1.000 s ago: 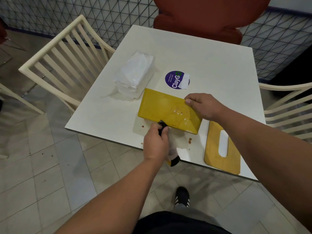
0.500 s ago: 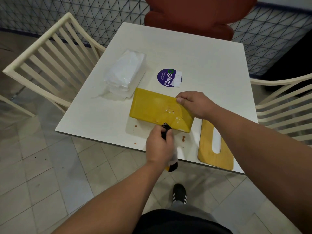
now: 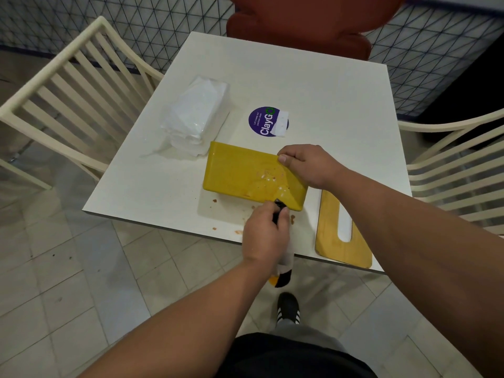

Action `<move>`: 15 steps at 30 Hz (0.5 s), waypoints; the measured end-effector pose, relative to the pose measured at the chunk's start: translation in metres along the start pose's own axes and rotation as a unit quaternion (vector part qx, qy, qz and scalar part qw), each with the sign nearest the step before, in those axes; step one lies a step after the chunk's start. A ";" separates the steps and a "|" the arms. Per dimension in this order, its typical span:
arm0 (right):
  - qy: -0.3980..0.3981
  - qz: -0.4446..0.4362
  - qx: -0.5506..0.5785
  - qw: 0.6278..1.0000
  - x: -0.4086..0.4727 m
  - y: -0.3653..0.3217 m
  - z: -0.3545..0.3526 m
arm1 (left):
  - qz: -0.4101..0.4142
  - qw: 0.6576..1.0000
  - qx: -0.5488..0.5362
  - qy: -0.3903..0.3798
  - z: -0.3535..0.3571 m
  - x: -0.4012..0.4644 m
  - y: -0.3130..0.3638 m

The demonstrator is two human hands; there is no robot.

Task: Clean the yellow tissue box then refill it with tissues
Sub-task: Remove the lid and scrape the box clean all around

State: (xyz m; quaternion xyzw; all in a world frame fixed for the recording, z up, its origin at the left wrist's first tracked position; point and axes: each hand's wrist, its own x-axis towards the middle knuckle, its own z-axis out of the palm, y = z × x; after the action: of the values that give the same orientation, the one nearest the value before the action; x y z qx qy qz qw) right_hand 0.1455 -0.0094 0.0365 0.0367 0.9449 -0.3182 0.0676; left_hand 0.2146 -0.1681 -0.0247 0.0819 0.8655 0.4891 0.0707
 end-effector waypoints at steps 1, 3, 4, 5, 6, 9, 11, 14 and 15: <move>0.000 -0.001 -0.001 1.000 0.000 0.000 0.000 | 0.006 1.000 0.010 -0.014 0.003 -0.001 0.004; -0.002 0.000 -0.001 1.000 0.000 0.000 0.000 | 0.005 0.999 0.021 -0.027 0.004 -0.002 0.008; -0.003 0.000 0.000 1.000 0.000 0.001 0.000 | -0.005 1.000 0.020 -0.022 0.001 -0.001 0.007; -0.003 0.000 0.000 1.000 -0.001 0.001 0.000 | -0.021 1.000 0.016 -0.010 -0.004 0.001 0.004; -0.004 0.000 -0.001 1.000 0.000 0.001 0.000 | -0.040 0.999 0.012 0.008 -0.011 0.004 -0.001; -0.008 0.002 -0.006 1.000 0.000 0.001 0.000 | -0.087 0.993 -0.011 0.075 -0.035 0.012 -0.015; -0.009 0.003 -0.004 1.000 0.000 0.001 0.001 | -0.096 0.989 -0.032 0.109 -0.048 0.016 -0.019; -0.008 0.002 -0.003 1.000 0.000 0.001 0.001 | -0.101 0.983 -0.051 0.148 -0.059 0.025 -0.022; -0.007 0.002 -0.001 1.000 0.000 0.001 0.001 | -0.098 0.982 -0.048 0.151 -0.058 0.027 -0.022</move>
State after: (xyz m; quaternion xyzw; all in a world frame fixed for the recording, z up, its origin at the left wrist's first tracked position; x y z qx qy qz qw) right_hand 0.1463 -0.0093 0.0347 0.0362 0.9447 -0.3173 0.0748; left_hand 0.1752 -0.2221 -0.0155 -0.0818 0.8458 0.5272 -0.0094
